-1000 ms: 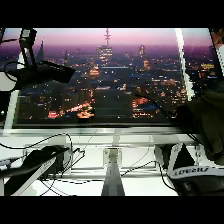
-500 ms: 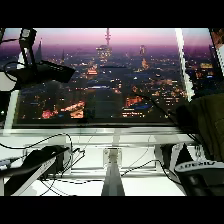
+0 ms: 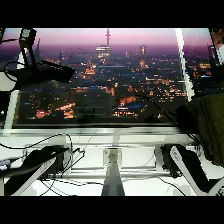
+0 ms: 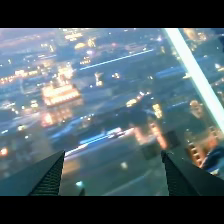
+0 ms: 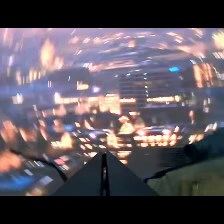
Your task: Fold the clothes and pants, and hang the long-sleeved shirts on hangers.
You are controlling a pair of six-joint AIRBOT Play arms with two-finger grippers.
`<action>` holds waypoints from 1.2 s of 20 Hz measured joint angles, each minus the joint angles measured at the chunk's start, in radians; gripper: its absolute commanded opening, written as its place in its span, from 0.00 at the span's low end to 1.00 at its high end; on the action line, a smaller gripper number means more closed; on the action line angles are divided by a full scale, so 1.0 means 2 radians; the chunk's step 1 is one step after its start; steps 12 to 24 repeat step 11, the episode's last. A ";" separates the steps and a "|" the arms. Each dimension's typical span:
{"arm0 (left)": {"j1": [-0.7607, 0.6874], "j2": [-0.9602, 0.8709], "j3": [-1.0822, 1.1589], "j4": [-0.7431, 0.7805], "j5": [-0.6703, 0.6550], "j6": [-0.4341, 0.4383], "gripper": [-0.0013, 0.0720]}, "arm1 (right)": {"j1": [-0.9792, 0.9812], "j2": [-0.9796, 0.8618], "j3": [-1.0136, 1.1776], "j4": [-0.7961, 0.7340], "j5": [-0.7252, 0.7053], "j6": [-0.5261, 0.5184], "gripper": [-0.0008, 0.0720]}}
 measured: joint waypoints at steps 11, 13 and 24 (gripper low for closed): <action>0.000 0.000 0.000 0.000 0.000 0.000 0.96 | 0.119 -0.032 0.000 -0.077 -0.022 -0.007 0.07; 0.000 0.000 0.000 0.000 0.000 0.000 0.96 | 0.119 -0.032 0.000 -0.077 -0.022 -0.007 0.07; 0.000 0.000 0.000 0.000 0.000 0.000 0.96 | 0.119 -0.032 0.000 -0.077 -0.022 -0.007 0.07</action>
